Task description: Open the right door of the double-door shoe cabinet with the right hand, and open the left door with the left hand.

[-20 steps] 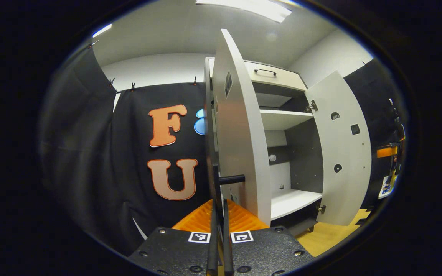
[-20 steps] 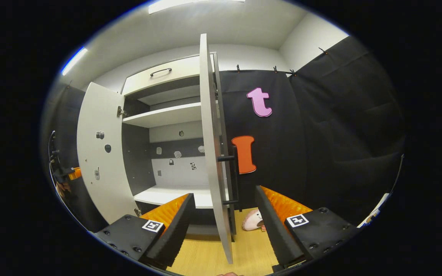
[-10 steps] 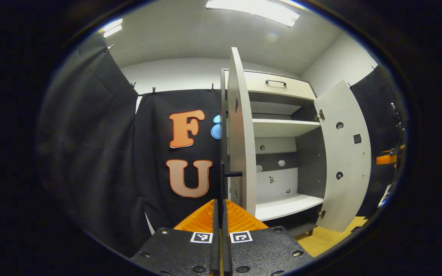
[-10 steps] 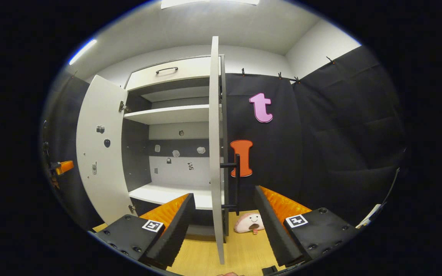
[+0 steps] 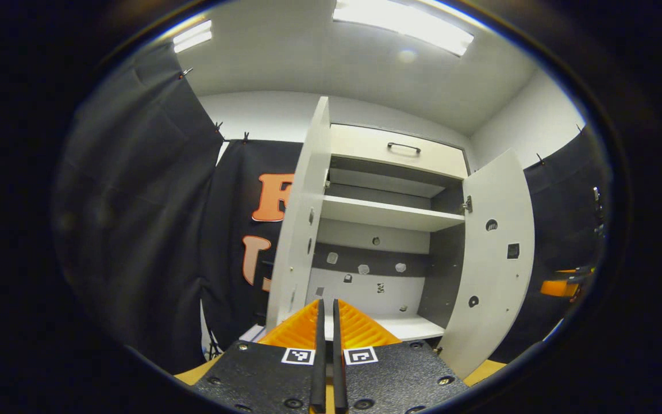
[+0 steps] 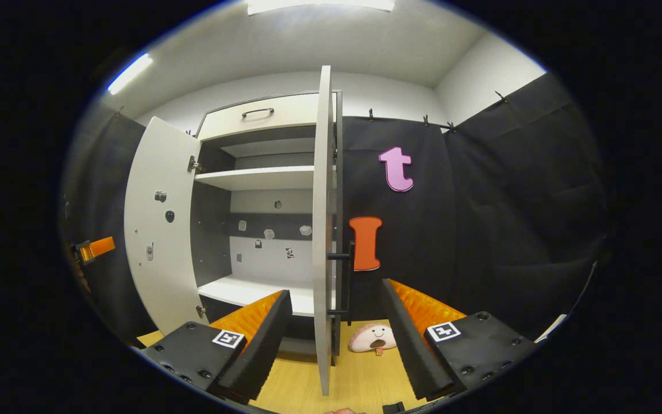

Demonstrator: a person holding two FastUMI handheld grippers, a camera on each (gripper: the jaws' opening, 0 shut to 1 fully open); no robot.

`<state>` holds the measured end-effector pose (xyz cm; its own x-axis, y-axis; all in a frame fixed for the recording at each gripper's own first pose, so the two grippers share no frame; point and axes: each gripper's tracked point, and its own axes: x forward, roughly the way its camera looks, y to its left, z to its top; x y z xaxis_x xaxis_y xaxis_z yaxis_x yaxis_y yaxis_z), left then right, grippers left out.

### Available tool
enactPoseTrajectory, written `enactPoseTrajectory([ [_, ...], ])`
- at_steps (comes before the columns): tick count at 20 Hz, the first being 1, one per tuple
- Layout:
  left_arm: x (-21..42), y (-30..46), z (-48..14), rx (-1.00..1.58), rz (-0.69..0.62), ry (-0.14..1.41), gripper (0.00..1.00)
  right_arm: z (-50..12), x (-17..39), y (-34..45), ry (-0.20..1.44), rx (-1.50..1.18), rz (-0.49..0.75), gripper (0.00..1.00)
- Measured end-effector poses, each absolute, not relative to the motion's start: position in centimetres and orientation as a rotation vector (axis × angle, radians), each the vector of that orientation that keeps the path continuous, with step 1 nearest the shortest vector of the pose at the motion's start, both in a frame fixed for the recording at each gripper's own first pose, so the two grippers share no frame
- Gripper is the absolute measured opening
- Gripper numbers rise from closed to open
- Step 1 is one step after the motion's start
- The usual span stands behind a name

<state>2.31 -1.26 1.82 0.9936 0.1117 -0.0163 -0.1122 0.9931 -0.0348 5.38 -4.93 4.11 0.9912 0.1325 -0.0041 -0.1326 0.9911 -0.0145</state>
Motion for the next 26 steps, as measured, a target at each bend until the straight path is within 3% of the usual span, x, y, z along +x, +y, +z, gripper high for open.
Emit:
enactPoseTrajectory([
  [8,5.1,-10.0,-0.3,-0.04,0.009,0.028,0.1,3.5,4.1,-5.9,0.0,-0.03,0.138,1.0],
  [10,5.2,-10.2,-0.4,-0.008,0.019,0.018,0.28,3.1,4.0,-6.0,0.011,-0.031,0.138,1.0],
  [15,5.0,-10.9,-0.6,0.009,0.018,0.028,0.98,2.5,3.6,-5.1,0.027,-0.016,0.171,1.0],
  [17,4.9,-10.6,-0.7,0.03,0.033,0.037,0.92,2.5,3.5,-4.8,0.028,-0.018,0.178,1.0],
  [26,4.7,-9.5,-0.9,0.034,0.063,0.043,0.94,2.9,3.2,-4.6,0.011,-0.025,0.18,1.0],
])
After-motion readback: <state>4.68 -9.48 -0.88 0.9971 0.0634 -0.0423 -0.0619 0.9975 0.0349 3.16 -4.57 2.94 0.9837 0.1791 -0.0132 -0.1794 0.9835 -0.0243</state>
